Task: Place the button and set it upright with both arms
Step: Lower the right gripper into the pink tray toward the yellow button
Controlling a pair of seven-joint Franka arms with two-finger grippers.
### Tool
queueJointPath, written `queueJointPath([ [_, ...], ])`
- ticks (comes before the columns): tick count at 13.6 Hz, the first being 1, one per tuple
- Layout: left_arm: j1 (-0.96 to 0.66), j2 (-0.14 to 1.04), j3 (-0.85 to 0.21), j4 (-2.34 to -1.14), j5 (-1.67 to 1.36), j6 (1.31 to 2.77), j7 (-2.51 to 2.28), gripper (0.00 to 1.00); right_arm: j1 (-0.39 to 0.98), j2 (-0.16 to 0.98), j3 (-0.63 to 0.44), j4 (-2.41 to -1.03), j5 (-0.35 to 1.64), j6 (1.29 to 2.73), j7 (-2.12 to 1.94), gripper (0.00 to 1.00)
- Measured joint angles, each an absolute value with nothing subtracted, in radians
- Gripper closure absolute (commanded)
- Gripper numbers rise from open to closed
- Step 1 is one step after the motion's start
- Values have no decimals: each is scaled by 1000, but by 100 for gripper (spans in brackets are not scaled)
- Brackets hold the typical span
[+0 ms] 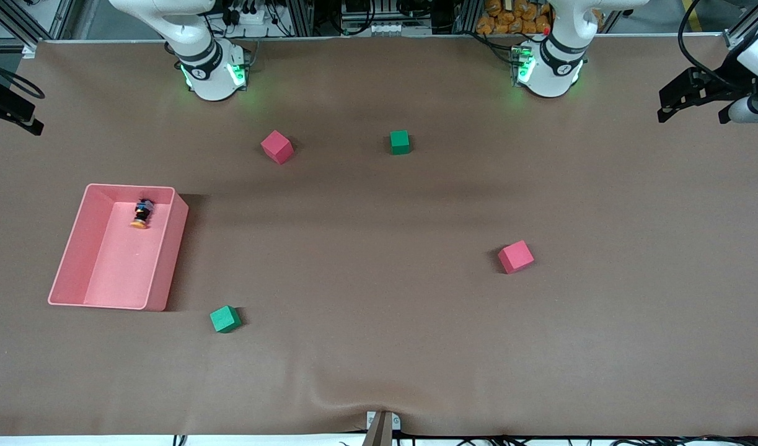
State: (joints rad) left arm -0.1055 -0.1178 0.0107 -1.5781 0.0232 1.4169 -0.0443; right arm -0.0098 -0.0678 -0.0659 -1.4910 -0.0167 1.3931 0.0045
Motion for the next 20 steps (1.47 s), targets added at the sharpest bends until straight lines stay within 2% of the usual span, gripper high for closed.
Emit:
queueJointPath([
  [11, -105, -76, 11, -1548, 24, 1417, -43, 0, -10, -26, -65, -1538, -20, 1411, -2, 0],
  [14, -103, -71, 22, -1546, 24, 1418, -40, 0, -29, -2, -70, -1671, -26, 1549, -28, 0],
  [20, -102, -45, 29, -1549, 24, 1416, -24, 0, -110, 25, -76, -2059, -27, 2009, -92, 0],
])
